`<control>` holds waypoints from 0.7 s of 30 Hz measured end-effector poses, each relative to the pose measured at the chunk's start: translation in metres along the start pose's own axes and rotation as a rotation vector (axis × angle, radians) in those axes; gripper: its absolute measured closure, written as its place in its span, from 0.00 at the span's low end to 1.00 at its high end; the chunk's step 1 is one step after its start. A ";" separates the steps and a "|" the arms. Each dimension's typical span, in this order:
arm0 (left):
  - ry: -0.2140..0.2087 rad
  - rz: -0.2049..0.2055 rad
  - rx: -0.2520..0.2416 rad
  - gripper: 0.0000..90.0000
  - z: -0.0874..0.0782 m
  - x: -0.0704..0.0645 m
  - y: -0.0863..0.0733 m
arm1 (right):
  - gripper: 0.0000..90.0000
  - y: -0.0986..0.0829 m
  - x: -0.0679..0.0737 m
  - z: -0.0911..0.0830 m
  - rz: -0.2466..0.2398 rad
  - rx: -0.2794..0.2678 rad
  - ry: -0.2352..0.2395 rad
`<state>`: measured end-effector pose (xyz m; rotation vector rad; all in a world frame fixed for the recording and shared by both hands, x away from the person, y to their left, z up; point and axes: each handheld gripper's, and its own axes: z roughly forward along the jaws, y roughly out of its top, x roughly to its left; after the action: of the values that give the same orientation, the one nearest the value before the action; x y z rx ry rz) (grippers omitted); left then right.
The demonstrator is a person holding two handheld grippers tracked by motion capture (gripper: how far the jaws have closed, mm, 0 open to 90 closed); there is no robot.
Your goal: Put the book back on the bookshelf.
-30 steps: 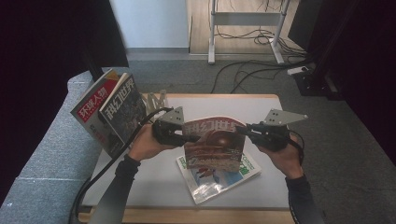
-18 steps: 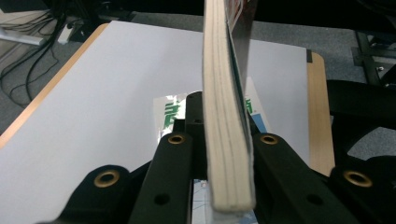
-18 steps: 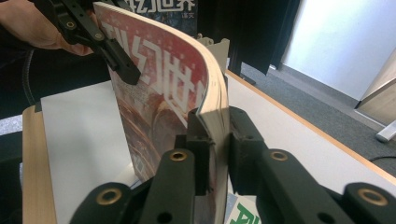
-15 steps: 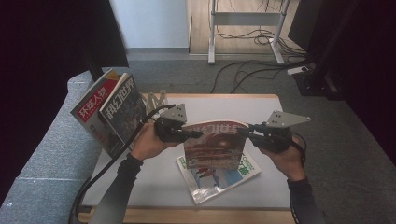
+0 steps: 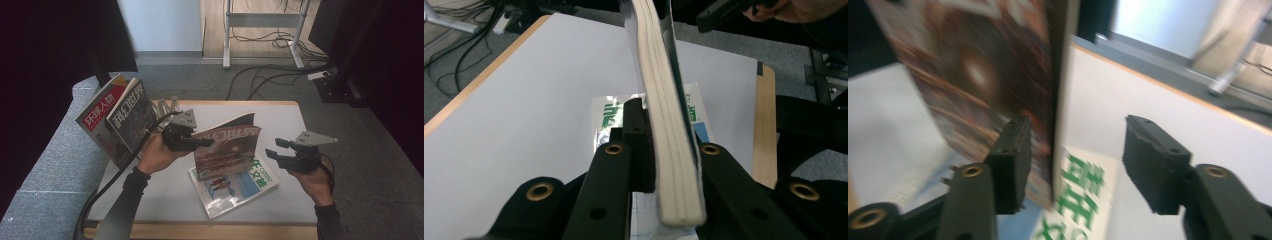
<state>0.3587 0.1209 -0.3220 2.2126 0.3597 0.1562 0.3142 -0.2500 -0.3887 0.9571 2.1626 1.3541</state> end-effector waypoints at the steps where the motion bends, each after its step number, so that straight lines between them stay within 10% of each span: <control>1: 0.001 -0.008 -0.003 0.93 -0.001 0.001 -0.001 | 0.43 -0.005 -0.001 0.001 0.006 0.013 -0.009; 21: 0.077 -0.082 -0.048 0.93 -0.030 0.005 -0.019 | 0.14 -0.091 -0.012 0.008 0.079 0.187 -0.207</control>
<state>0.3528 0.1557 -0.3183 2.1447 0.4833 0.2039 0.2968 -0.2804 -0.4735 1.2080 2.1385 1.0467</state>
